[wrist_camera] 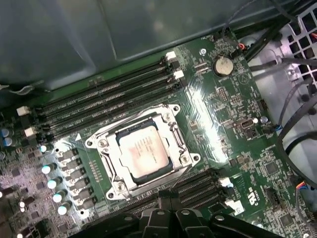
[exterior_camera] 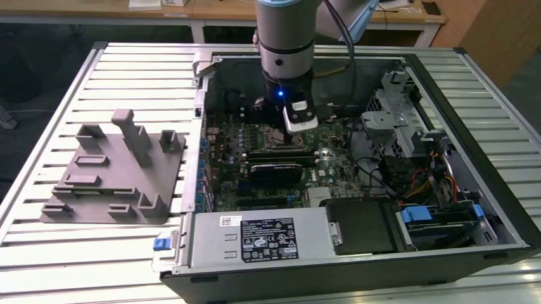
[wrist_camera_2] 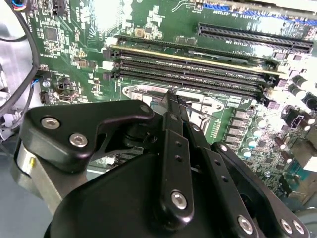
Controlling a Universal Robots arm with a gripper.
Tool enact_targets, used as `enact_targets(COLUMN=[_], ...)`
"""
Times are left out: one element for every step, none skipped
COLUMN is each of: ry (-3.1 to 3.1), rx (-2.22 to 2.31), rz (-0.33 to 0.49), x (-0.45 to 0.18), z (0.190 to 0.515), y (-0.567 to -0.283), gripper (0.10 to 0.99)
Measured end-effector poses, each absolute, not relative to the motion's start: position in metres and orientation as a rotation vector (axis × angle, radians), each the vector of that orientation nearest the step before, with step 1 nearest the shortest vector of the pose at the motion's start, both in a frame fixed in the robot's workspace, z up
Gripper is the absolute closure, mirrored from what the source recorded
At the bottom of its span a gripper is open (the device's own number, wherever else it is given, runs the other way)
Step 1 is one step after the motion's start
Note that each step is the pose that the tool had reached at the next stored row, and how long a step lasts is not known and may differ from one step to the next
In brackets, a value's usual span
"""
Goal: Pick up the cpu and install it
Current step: 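Install the second cpu locking lever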
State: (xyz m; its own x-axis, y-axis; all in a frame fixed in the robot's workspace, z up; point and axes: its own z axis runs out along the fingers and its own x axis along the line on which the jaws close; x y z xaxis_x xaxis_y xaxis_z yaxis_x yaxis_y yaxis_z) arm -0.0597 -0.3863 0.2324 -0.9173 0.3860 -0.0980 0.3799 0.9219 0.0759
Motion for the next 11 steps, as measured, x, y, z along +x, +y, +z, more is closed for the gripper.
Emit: enact_targets(ry=[2.973, 2.977, 2.98, 2.984, 2.987, 2.99, 2.993, 2.995, 2.997, 2.998, 3.0], rx=[0.581, 0.564, 0.547, 0.529, 0.511, 0.496, 0.482, 0.47, 0.459, 0.45, 0.44], rz=[0.085, 0.086, 0.087, 0.088, 0.089, 0.09, 0.09, 0.091, 0.092, 0.092, 0.093], x=[-0.0598, -0.06, -0.0603, -0.0607, -0.0612, -0.0617, -0.0623, -0.0633, -0.0645, -0.0659, -0.0675], z=[0.232, 0.2317, 0.2313, 0.2309, 0.2304, 0.2298, 0.2292, 0.2285, 0.2276, 0.2268, 0.2259], y=[-0.3864, -0.3865, -0.3865, -0.3865, -0.3866, -0.3867, -0.3869, -0.3871, -0.3872, -0.3874, -0.3876], gripper=[0.98, 0.98, 0.98, 0.98, 0.98, 0.98, 0.98, 0.98, 0.98, 0.98, 0.98])
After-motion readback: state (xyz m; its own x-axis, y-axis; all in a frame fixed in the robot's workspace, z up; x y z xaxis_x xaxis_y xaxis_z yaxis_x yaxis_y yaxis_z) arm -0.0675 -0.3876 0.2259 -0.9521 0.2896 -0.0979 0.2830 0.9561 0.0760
